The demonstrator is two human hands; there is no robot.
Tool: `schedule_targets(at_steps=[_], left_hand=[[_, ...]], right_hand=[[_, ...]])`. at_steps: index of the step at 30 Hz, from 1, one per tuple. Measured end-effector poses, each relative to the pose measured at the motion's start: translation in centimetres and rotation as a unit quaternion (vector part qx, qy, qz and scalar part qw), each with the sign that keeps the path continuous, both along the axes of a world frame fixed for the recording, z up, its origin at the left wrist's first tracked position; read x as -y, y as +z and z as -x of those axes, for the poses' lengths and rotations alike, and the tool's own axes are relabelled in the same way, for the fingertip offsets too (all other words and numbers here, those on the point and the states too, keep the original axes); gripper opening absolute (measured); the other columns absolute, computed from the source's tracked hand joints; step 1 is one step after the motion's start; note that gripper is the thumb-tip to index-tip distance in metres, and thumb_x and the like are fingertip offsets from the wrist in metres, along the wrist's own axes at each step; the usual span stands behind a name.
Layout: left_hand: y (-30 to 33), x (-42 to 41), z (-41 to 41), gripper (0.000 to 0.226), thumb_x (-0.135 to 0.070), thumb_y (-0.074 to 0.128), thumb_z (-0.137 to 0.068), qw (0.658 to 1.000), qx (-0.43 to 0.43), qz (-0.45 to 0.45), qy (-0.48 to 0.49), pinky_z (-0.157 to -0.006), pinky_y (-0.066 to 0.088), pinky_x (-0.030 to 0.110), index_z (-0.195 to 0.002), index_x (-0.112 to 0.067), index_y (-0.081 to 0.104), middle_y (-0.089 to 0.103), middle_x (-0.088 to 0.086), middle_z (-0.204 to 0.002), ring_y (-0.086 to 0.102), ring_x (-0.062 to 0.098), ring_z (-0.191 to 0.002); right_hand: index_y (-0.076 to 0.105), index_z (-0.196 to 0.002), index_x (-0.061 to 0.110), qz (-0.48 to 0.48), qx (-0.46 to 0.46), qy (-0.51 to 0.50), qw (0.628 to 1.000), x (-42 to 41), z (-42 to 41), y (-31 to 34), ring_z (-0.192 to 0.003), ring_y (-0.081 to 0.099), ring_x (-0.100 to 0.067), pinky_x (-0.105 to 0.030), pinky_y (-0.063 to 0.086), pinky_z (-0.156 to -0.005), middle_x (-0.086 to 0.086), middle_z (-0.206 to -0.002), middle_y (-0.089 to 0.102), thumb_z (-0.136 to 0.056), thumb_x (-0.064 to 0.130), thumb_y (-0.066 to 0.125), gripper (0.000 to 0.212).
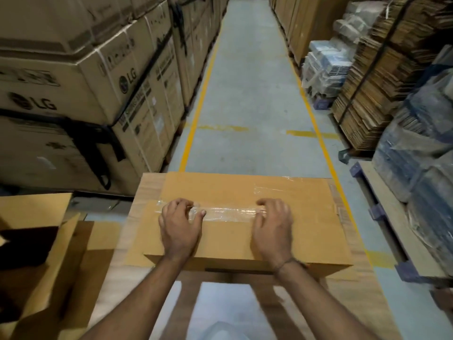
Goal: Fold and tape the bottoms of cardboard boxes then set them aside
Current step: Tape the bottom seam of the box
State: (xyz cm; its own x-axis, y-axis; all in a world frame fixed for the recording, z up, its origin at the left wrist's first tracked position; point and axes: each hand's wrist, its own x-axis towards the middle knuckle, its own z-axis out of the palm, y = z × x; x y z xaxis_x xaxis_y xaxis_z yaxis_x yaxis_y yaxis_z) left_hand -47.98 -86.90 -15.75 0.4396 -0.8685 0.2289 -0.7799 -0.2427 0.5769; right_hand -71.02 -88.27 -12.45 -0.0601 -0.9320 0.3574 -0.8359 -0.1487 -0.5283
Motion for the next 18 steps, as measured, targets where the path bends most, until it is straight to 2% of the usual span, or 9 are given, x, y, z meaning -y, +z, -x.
schedule_targets(at_steps=[3, 5, 7, 13, 18], left_hand=[[-0.2, -0.3, -1.1, 0.03, -0.044, 0.079, -0.089, 1.0, 0.003, 0.012, -0.017, -0.099, 0.038, 0.037, -0.108, -0.021, 0.073, 0.064, -0.005, -0.117, 0.053, 0.02, -0.115], [-0.1, -0.4, -1.4, 0.03, -0.042, 0.079, -0.09, 1.0, 0.009, 0.013, -0.026, -0.099, 0.041, 0.038, -0.109, -0.019, 0.076, 0.066, -0.004, -0.117, 0.055, 0.02, -0.114], [0.0, -0.4, -1.6, 0.027, -0.04, 0.079, -0.09, 0.999, 0.018, 0.016, -0.037, -0.097, 0.042, 0.037, -0.107, -0.018, 0.078, 0.067, -0.006, -0.112, 0.055, 0.018, -0.112], [-0.1, 0.1, -2.7, 0.015, -0.035, 0.081, -0.089, 0.995, 0.047, 0.038, -0.082, -0.085, 0.046, 0.035, -0.096, -0.021, 0.081, 0.066, -0.008, -0.098, 0.058, 0.019, -0.099], [-0.1, 0.7, -3.6, 0.014, -0.033, 0.07, -0.098, 0.973, 0.178, 0.044, -0.137, -0.076, 0.048, 0.039, -0.095, -0.022, 0.078, 0.068, -0.006, -0.101, 0.061, 0.021, -0.09]], right_hand=[[0.063, -0.113, 0.019, -0.006, -0.063, 0.084, 0.994, -2.4, -3.9, -2.0, -0.123, 0.049, -0.026, -0.041, 0.04, -0.106, -0.002, -0.12, 0.056, -0.095, 0.017, 0.059, 0.019], [0.062, -0.118, 0.02, -0.031, -0.087, 0.102, 0.99, -3.7, -5.0, -3.4, -0.139, 0.041, -0.028, -0.043, 0.036, -0.117, -0.005, -0.136, 0.051, -0.098, 0.019, 0.058, 0.021], [0.058, -0.123, 0.022, -0.052, -0.114, 0.102, 0.987, -4.4, -5.2, -4.2, -0.147, 0.032, -0.028, -0.046, 0.033, -0.12, -0.005, -0.146, 0.046, -0.1, 0.022, 0.055, 0.023], [0.056, -0.125, 0.02, -0.058, -0.139, 0.091, 0.984, -4.3, -5.1, -4.1, -0.152, 0.025, -0.03, -0.047, 0.028, -0.124, -0.009, -0.152, 0.04, -0.1, 0.022, 0.052, 0.025], [0.056, -0.127, 0.02, -0.067, -0.14, 0.078, 0.985, -4.6, -5.5, -4.3, -0.151, 0.026, -0.03, -0.046, 0.029, -0.123, -0.009, -0.152, 0.041, -0.097, 0.021, 0.052, 0.03]])
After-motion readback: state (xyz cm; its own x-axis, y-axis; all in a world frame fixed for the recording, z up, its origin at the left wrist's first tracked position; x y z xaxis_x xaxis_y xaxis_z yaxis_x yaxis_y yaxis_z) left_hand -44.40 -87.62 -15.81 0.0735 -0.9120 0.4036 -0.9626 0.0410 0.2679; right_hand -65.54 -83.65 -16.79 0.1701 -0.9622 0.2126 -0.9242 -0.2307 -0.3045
